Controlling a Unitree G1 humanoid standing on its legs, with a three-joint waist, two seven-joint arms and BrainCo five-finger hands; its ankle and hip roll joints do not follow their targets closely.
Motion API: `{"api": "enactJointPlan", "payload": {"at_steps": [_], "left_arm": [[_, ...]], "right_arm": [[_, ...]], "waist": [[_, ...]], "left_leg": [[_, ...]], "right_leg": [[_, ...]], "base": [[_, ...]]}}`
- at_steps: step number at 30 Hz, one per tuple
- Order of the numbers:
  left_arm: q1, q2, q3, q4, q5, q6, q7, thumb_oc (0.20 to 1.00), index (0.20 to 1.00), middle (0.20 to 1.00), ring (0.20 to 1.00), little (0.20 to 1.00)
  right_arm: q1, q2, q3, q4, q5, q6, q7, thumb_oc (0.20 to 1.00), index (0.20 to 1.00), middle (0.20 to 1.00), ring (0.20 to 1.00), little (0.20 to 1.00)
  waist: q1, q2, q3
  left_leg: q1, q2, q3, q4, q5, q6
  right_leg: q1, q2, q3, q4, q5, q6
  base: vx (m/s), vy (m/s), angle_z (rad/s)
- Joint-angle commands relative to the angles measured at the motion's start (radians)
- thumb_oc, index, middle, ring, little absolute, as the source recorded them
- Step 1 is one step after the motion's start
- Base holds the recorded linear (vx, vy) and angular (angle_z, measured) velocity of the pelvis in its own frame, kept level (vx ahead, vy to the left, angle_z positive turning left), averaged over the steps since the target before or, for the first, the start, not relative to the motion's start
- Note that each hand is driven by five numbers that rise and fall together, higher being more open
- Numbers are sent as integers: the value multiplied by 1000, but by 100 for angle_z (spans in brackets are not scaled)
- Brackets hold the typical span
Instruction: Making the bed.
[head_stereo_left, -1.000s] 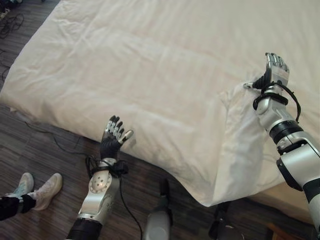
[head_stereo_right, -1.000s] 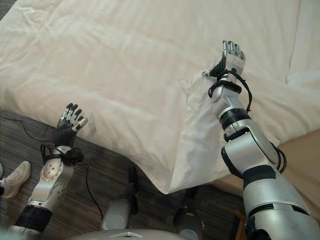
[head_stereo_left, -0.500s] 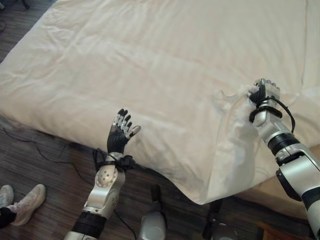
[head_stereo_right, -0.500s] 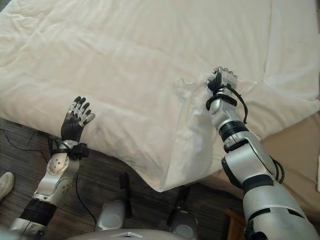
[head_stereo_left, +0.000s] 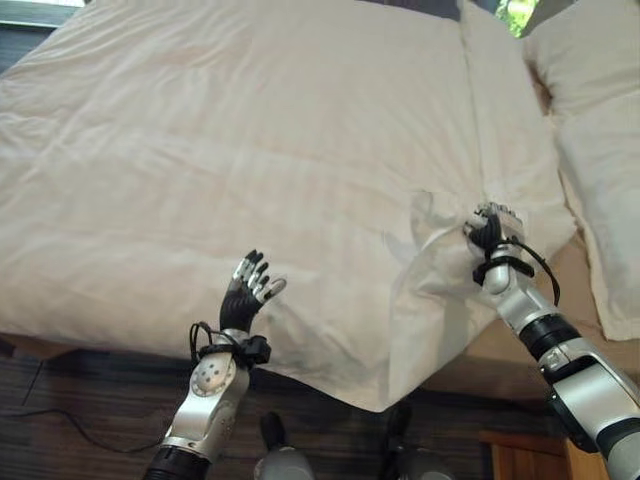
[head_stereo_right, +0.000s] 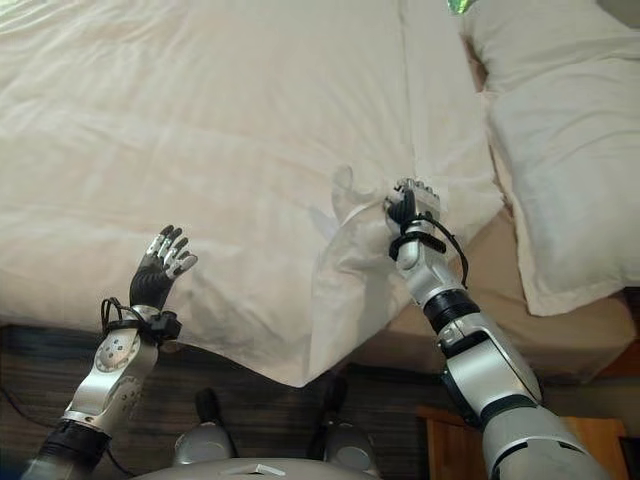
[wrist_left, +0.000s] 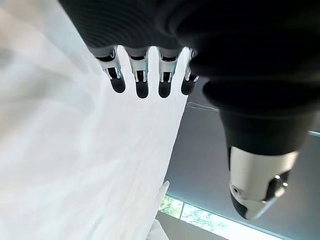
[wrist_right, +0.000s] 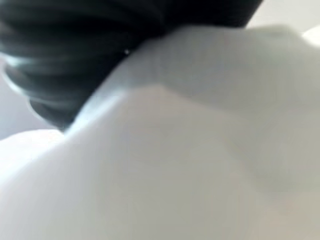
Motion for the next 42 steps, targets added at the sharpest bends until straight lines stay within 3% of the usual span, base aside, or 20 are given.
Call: {"api": "enactJointPlan", "payload": {"at_steps": [1,4,6,9,10,13,14,15,17,18,19,20,23,25,26,29,37,42], "left_arm": [[18,-5,31,-28,-41,-24,-20,1000,1000,1000,1000,1000],[22,-9,40,-32,-41,-27,-13,1000,1000,1000,1000,1000],[53,-37,89,-42,-53,-38,6,1000,1000,1000,1000,1000],[84,-79,108,-52,-73,-39,16,1000,1000,1000,1000,1000],[88,-98,109,-54,-79,-47,24,1000,1000,1000,1000,1000],[90,-119,108,-52,-81,-53,28,1000,1000,1000,1000,1000],[88,-130,108,-50,-84,-58,34,1000,1000,1000,1000,1000],[84,-138,107,-50,-84,-66,40,1000,1000,1000,1000,1000],[69,-152,100,-44,-88,-82,46,1000,1000,1000,1000,1000],[69,-151,99,-43,-88,-82,46,1000,1000,1000,1000,1000],[62,-159,92,-38,-80,-86,47,1000,1000,1000,1000,1000],[62,-158,91,-38,-80,-86,47,1000,1000,1000,1000,1000],[61,-165,89,-34,-76,-85,42,1000,1000,1000,1000,1000],[60,-167,88,-31,-74,-85,41,1000,1000,1000,1000,1000],[70,-185,86,-28,-70,-69,34,1000,1000,1000,1000,1000],[70,-185,70,-28,-67,-63,25,1000,1000,1000,1000,1000],[96,-160,57,-12,-117,-50,-18,1000,1000,1000,1000,1000],[103,-123,13,-25,-130,-55,-20,1000,1000,1000,1000,1000]], "right_arm": [[35,-60,-54,-116,-57,-16,0,200,200,200,200,200],[50,-60,-60,-161,-59,-19,11,200,200,200,200,200],[84,-47,-68,-282,-80,-30,38,200,200,200,200,200],[155,-64,-76,-378,-105,-28,65,200,200,200,200,200],[176,-75,-77,-408,-107,-36,74,200,200,200,200,200],[208,-86,-85,-445,-99,-41,90,200,200,200,200,200],[225,-89,-88,-468,-96,-42,99,200,200,200,200,200],[245,-91,-96,-481,-87,-47,102,200,200,200,200,200],[304,-105,-108,-494,-89,-48,104,200,200,200,200,200],[307,-106,-109,-495,-89,-48,104,200,200,200,200,200],[372,-111,-124,-480,-110,-41,100,200,200,200,200,200],[373,-111,-125,-481,-111,-41,100,200,200,200,200,200],[450,-122,-163,-437,-140,-35,83,200,200,200,200,200],[470,-126,-181,-419,-144,-38,74,200,200,200,200,200],[535,-132,-218,-361,-151,-36,61,200,200,200,200,200],[575,-145,-251,-247,-154,-33,10,200,200,200,200,200],[533,-246,-240,72,-213,39,-104,200,200,200,200,200],[406,-381,-240,200,-178,78,-139,200,200,200,200,200]], "waist": [[22,-23,-75],[18,-20,-80],[17,-4,-103],[4,47,-112],[-8,79,-96],[-26,107,-83],[-30,120,-68],[-25,123,-48],[-23,110,-20],[-25,109,-20],[-37,84,-16],[-36,83,-18],[-51,51,-26],[-60,45,-31],[-94,75,-60],[-115,87,-80],[-106,76,-89],[-104,110,-54]], "left_leg": [[-75,-43,20,-13,-67,32],[-67,-30,13,-13,-74,12],[-66,16,59,-13,-26,-20],[-83,77,71,-13,42,-60],[-96,101,71,-13,69,-77],[-100,123,70,-13,84,-89],[-109,132,83,-13,106,-77],[-118,127,57,-8,110,-80],[-119,74,-26,28,79,-73],[-122,72,-30,34,75,-72],[-104,9,-78,118,-31,-52],[-111,9,-79,125,-33,-49],[-71,-69,-135,245,-184,-22],[-65,-78,-132,277,-209,-11],[54,-89,-83,139,-216,-2],[100,-100,-71,1,-169,-1],[99,-107,-62,-13,-171,1],[54,-123,-55,-13,-157,-3]], "right_leg": [[239,-57,17,-203,100,76],[263,-57,14,-238,87,85],[299,-22,-19,-381,51,85],[284,31,-16,-394,-9,69],[277,52,-12,-394,-35,67],[274,79,-10,-394,-52,62],[266,92,-11,-394,-43,55],[263,95,0,-394,-44,51],[242,92,14,-394,-26,37],[244,90,11,-394,-27,38],[213,76,7,-394,-6,22],[208,74,7,-394,-3,22],[176,58,-5,-394,8,7],[166,54,-12,-394,9,5],[157,70,-31,-394,11,19],[166,71,-41,-394,32,25],[159,50,-26,-394,68,45],[109,18,-12,-394,90,62]], "base": [[-119,-191,-4],[-48,-203,-22],[-73,-391,-47],[-58,-367,-53],[-101,-236,-27],[-94,-165,-10],[-158,-149,-7],[-200,-174,-9],[-159,-199,-12],[-214,-239,-8],[-153,-143,-4],[-208,-214,-1],[-98,-109,1],[-36,3,9],[16,102,17],[39,97,28],[7,21,2],[-67,30,-2]]}}
